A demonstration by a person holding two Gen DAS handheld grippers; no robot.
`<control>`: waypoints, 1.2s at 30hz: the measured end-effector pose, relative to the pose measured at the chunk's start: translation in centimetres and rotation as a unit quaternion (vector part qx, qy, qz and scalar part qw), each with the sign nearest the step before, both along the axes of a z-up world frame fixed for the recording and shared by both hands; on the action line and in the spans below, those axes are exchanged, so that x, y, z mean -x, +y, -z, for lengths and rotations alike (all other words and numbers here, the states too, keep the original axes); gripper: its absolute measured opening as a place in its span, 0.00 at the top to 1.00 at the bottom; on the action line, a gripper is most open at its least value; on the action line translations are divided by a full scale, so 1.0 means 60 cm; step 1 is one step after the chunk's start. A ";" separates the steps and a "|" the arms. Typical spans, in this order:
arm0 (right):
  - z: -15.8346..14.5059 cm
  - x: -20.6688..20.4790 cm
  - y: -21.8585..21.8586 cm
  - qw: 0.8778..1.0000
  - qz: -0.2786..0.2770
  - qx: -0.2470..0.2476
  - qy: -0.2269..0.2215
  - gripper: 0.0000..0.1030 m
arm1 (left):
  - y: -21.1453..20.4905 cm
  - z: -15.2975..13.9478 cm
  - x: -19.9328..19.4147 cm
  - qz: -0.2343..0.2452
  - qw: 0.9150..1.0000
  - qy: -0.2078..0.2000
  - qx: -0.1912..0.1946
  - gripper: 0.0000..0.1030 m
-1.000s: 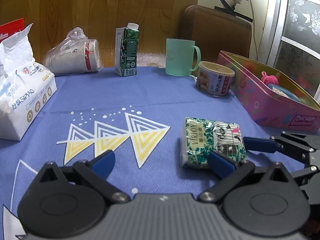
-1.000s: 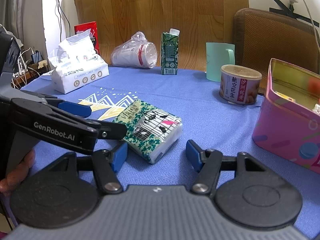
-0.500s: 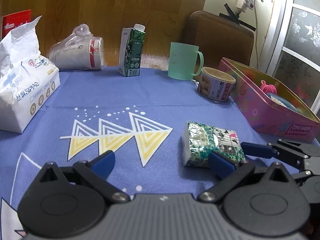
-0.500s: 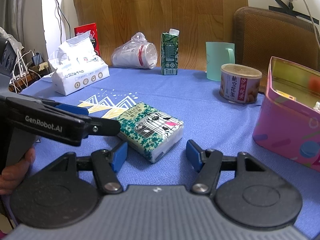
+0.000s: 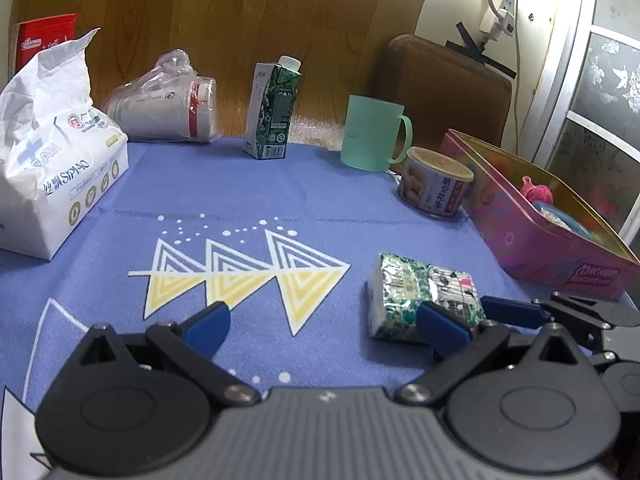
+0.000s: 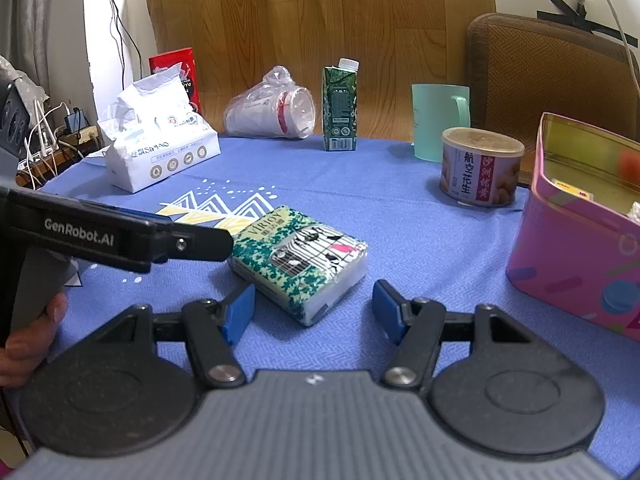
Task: Organize soft objects
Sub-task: 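Align the left gripper fingers around the green floral tissue pack, then close the left gripper on the tissue pack and lift it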
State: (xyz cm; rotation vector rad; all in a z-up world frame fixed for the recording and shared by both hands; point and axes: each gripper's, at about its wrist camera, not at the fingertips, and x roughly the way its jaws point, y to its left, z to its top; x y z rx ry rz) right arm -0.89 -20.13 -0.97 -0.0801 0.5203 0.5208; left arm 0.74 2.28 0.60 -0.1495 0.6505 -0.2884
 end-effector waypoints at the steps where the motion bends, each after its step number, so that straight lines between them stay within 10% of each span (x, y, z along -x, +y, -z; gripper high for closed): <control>1: 0.000 0.000 0.000 1.000 0.000 0.000 0.000 0.35 | -0.001 -0.001 0.001 0.002 1.000 -0.002 0.000 0.00; 36: 0.002 0.001 0.003 1.000 0.000 0.002 -0.002 0.35 | -0.009 0.002 -0.002 0.033 0.999 0.012 0.035 0.00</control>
